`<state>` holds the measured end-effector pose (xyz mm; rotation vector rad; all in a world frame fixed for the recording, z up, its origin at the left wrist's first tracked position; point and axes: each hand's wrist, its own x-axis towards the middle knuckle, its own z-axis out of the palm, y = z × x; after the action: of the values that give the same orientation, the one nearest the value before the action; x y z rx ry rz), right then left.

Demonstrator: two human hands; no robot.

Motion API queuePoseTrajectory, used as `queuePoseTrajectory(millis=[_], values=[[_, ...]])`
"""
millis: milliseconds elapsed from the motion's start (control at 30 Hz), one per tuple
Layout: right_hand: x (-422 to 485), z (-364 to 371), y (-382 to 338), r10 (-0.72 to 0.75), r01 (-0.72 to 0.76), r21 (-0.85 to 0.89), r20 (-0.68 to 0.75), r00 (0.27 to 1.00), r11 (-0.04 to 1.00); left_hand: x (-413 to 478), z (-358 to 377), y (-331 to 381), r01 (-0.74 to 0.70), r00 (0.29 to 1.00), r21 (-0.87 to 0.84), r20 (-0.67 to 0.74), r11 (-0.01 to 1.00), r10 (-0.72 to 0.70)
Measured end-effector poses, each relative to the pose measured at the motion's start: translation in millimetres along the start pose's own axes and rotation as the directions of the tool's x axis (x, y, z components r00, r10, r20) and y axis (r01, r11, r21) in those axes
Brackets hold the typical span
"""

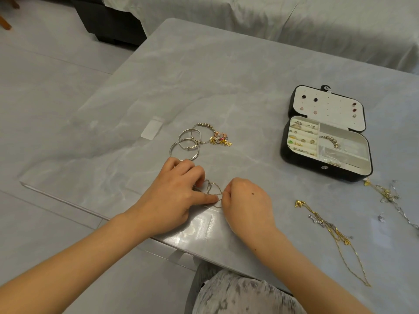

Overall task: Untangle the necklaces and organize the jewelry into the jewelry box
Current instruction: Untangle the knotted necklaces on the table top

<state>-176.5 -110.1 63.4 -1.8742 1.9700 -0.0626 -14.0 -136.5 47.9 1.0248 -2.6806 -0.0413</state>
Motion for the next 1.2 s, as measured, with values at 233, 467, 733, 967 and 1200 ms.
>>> queuePoseTrajectory(millis=[233, 467, 733, 967, 1200], values=[[-6.9, -6.0, 6.2, -0.006, 0.013, 0.228, -0.033, 0.999, 0.973, 5.1, 3.8, 6.1, -0.027, 1.0, 0.057, 0.001, 0.998, 0.027], [-10.7, -3.8, 7.1, 0.005, -0.006, 0.301, 0.002, 1.0, 0.954, -1.7, 4.7, 5.3, 0.005, 1.0, 0.083, 0.019, 0.997, -0.006], [-3.9, -10.4, 20.2, 0.066, -0.053, 0.291, -0.037, 0.997, 0.955, -6.3, 6.7, 3.8, 0.032, 0.999, 0.07, 0.006, 0.997, -0.033], [1.6, -10.2, 23.1, 0.007, 0.008, 0.219, -0.067, 0.998, 0.976, -5.9, 9.4, 3.5, 0.036, 0.999, 0.089, 0.027, 0.995, -0.038], [-0.8, -7.9, 25.8, -0.02, 0.035, 0.199, -0.079, 0.997, 0.979, -5.6, 8.1, 3.7, 0.024, 1.0, 0.053, 0.013, 0.998, -0.025]])
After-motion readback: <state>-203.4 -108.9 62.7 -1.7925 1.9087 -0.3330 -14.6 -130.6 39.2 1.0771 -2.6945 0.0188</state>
